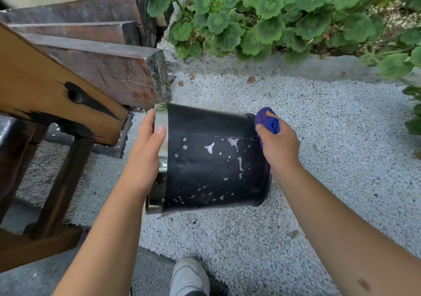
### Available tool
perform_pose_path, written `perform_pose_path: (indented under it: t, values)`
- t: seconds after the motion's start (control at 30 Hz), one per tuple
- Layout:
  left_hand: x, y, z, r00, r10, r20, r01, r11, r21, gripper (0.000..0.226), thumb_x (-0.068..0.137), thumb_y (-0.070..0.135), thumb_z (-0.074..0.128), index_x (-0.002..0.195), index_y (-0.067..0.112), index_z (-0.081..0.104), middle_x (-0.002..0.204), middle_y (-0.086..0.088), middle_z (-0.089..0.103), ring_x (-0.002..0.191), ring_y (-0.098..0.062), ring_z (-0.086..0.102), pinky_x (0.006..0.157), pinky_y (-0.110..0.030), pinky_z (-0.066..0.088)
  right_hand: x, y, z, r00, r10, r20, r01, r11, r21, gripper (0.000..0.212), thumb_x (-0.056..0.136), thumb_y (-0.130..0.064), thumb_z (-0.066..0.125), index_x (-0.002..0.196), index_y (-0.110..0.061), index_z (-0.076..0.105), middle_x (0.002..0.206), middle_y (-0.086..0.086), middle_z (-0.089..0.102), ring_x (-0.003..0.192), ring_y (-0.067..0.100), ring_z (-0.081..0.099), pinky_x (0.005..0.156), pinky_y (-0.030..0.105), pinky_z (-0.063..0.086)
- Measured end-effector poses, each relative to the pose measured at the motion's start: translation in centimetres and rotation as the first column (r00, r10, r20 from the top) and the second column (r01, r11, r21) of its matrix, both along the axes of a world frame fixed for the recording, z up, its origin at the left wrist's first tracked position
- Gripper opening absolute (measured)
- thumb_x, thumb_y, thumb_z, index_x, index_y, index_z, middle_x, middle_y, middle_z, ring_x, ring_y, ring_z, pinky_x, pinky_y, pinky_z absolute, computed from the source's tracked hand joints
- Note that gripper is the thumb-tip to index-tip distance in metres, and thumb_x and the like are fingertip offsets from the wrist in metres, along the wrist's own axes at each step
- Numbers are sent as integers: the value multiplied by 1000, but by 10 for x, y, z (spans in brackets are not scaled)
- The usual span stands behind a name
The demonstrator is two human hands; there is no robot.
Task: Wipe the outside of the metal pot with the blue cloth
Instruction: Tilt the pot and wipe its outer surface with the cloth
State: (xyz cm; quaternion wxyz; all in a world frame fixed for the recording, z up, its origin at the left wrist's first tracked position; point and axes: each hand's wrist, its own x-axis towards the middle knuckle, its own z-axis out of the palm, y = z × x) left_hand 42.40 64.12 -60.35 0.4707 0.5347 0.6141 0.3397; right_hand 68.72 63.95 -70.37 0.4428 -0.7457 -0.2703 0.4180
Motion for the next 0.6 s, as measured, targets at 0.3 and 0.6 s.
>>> perform_pose_path:
  t: [0.3,0.6]
  values:
    - [8,-19,2,988,-121,-96,117,992,-51,84,80,73,42,153,40,17,158,29,14,141,17,10,121,-33,10,6,-6,-3,990,64,125,-61,998,-31,41,89,-38,65,129,-31,60,104,-7,63,81,3,56,67,16,40]
    - [31,-14,8,860,-322,-395,430,874,224,92,90,76,12,155,10,7,165,0,-3,151,-12,-9,122,-29,-3,-81,-21,83,796,296,528,-516,787,337,48,83,-40,51,128,-26,60,123,5,65,108,20,55,90,30,45]
